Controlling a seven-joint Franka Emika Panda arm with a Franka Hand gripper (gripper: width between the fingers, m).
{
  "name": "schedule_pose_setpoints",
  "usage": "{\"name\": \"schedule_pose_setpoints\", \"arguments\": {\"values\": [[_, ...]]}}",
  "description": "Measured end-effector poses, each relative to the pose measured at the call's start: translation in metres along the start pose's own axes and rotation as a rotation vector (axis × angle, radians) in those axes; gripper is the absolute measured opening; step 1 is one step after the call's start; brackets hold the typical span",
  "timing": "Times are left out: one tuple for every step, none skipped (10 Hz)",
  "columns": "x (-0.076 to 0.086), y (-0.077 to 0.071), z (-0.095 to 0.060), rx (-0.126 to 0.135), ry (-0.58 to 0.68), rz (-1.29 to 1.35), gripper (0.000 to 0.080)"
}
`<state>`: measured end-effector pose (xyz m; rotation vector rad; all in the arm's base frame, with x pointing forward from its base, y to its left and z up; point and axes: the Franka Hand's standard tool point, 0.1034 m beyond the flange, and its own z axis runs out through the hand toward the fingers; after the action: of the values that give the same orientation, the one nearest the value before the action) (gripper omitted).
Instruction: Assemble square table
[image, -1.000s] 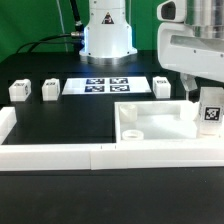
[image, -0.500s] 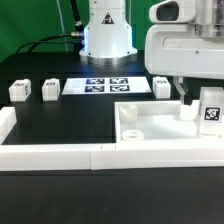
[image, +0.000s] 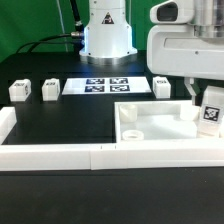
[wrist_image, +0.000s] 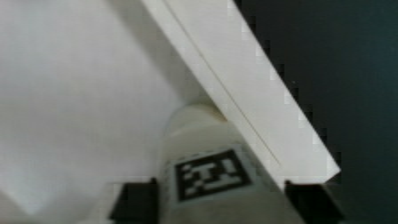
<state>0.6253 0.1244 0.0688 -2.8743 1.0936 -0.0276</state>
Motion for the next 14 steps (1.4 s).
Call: {"name": "schedule_pose_setpoints", "arguments": {"values": [[-0.0001, -0.0001, 0.0001, 0.002, -0.002, 0.085, 0.0292], [-0.0002, -0.0002, 0.0002, 0.004, -0.004, 0.152, 0.0292], [-0.0002, -0.0003, 0.0001, 0.005, -0.005, 0.214, 0.0292], [0.0014, 0.0004, -0.0004, 0.012, -0.015, 0.305, 0.0292], [0.0034, 0.0004, -0.0012, 0.029, -0.036, 0.479, 0.0292], [0.0045, 0.0003, -0.0010, 0.044, -0.052, 0.615, 0.0292], [0.0054, 0.0016, 0.0013, 0.070, -0.069, 0.735, 0.0292], [0.0053, 0.0012, 0.0016, 0.082, -0.091, 0.848, 0.0292], [0.0052, 0.0012, 0.0016, 0.083, -0.094, 0.863, 0.0292], [0.0050, 0.0011, 0.0017, 0.083, -0.093, 0.842, 0.0292], [0.0049, 0.0011, 0.0017, 0.084, -0.092, 0.826, 0.0404], [0.0050, 0.0011, 0.0017, 0.085, -0.089, 0.795, 0.0538], [0.0049, 0.0012, 0.0020, 0.092, -0.076, 0.610, 0.0626], [0.0044, 0.0005, 0.0014, 0.096, -0.066, 0.427, 0.0626]]}}
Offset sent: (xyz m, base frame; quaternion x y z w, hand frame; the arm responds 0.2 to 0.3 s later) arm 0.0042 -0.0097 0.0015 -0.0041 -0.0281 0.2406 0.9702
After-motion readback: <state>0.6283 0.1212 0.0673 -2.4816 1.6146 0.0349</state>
